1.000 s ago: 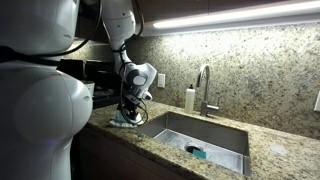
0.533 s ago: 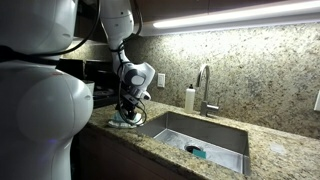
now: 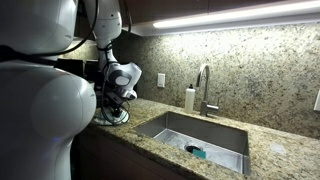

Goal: Use the towel to wipe the countertop

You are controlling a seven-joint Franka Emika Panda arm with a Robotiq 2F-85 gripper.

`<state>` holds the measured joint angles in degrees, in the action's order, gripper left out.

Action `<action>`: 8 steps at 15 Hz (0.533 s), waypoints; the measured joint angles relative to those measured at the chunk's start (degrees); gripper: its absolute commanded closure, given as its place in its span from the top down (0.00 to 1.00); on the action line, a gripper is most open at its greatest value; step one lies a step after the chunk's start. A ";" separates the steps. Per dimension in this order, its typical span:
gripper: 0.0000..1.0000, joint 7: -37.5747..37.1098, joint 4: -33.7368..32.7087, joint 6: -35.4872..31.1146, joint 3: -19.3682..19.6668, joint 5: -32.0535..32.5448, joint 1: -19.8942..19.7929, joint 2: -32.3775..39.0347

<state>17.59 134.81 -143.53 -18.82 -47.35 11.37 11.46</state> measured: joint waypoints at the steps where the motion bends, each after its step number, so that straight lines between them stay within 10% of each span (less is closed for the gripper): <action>1: 0.00 0.00 -0.77 -0.34 -0.69 -0.33 0.93 0.65; 8: 0.00 -0.02 -11.63 0.07 -3.47 1.73 6.12 8.99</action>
<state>17.56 123.18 -143.46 -22.29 -45.62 17.49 20.45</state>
